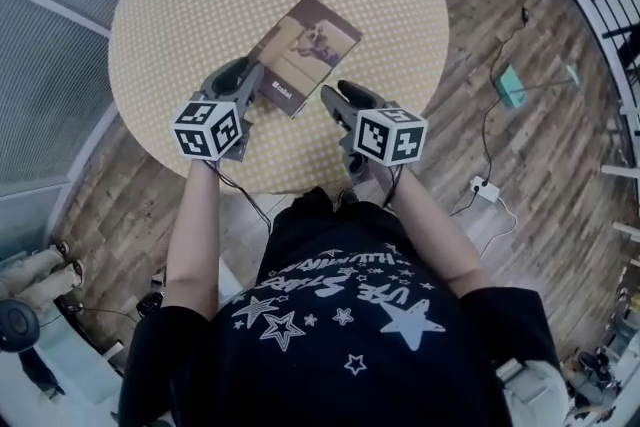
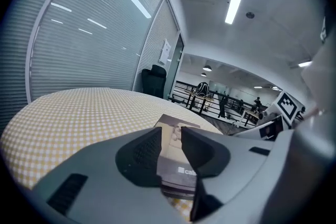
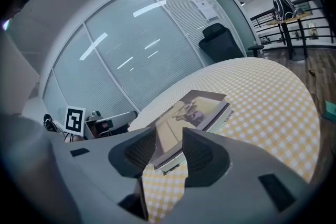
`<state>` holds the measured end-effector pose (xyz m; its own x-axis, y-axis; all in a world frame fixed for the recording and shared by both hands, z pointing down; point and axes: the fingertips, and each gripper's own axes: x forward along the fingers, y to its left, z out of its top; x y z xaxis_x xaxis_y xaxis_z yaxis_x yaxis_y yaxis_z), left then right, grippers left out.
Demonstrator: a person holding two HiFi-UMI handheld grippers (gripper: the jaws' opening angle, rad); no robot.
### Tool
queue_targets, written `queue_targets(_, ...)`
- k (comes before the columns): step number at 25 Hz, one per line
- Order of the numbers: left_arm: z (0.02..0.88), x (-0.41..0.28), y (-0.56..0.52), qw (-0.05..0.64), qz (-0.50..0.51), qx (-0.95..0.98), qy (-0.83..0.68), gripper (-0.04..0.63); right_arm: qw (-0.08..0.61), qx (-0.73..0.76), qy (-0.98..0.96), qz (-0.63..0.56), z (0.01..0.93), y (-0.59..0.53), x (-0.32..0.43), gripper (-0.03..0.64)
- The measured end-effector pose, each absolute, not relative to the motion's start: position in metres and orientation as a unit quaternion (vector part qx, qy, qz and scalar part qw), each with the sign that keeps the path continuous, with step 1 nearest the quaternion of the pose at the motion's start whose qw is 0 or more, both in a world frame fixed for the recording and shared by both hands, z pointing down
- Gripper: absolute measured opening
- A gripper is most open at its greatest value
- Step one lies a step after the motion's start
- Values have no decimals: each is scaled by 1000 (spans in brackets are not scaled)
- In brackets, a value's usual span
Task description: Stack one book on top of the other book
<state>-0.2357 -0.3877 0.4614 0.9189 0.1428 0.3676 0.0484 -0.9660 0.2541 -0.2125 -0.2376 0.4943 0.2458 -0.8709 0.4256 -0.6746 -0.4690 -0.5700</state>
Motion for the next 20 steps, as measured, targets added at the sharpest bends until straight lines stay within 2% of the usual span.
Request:
queue_targets(13,433,-298,-260,125,160,979,2,87,137,-745,576,-307,447,-145,-258,135)
queue_targets(20,410,-342,-190,126,125,984,-16,41,131,-737,605,-274,419,-87,-291,72)
